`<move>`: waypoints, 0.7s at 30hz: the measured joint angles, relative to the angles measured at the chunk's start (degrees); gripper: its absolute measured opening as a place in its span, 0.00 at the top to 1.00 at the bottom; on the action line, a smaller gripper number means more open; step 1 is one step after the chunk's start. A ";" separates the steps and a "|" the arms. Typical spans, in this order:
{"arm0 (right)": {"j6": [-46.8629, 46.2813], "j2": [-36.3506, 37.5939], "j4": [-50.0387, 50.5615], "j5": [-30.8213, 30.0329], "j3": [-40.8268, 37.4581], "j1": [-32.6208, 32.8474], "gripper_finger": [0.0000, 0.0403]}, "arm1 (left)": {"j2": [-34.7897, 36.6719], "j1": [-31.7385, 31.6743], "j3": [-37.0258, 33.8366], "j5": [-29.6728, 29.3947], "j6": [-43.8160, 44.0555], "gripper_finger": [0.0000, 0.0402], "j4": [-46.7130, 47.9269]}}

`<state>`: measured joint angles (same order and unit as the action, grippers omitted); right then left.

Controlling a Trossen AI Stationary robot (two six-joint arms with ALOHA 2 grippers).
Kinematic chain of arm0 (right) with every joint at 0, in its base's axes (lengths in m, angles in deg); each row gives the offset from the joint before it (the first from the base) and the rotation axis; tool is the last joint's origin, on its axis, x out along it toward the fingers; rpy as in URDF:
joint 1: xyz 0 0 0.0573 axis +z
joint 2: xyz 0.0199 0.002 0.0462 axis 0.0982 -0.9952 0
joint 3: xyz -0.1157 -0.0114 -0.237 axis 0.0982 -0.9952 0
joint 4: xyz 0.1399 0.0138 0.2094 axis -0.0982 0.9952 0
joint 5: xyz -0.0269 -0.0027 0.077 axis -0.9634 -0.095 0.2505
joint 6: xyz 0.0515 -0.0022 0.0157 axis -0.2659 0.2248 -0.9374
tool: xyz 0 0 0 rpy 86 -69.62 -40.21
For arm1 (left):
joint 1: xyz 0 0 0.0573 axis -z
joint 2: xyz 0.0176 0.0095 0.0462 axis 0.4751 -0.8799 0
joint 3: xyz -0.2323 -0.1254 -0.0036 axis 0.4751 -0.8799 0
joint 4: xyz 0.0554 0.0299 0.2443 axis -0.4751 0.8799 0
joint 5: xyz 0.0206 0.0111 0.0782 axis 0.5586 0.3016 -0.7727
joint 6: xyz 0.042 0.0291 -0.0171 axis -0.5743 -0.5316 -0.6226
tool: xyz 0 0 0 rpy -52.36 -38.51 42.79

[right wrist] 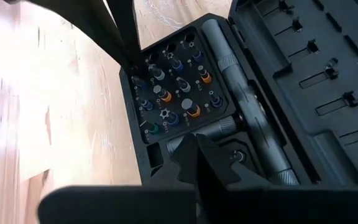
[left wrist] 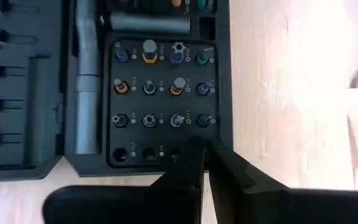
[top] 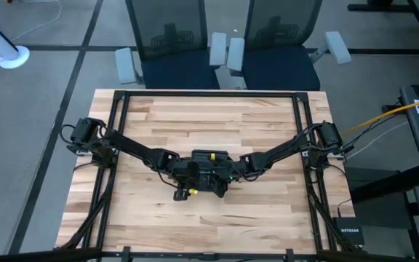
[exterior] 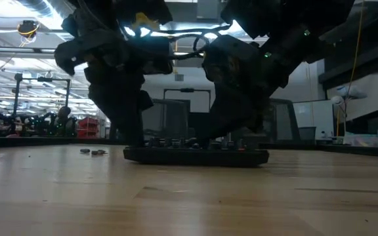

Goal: Prefit tool cases
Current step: Remove the orange socket bit from the black prefit tool case

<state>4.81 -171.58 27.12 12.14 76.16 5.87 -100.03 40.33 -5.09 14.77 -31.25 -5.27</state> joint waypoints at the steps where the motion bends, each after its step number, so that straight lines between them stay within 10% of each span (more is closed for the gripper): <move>1: 0.04 0.00 0.00 0.00 0.00 -0.01 1.00 | 0.86 -0.02 0.00 0.10 0.01 0.99 0.22; 21: 0.16 0.00 0.09 0.03 0.02 -0.01 1.00 | 9.18 -5.99 -2.00 -8.86 -6.45 0.96 21.57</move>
<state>4.97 -171.58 27.21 12.17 76.19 5.85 -90.85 34.34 -7.10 5.92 -37.70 16.29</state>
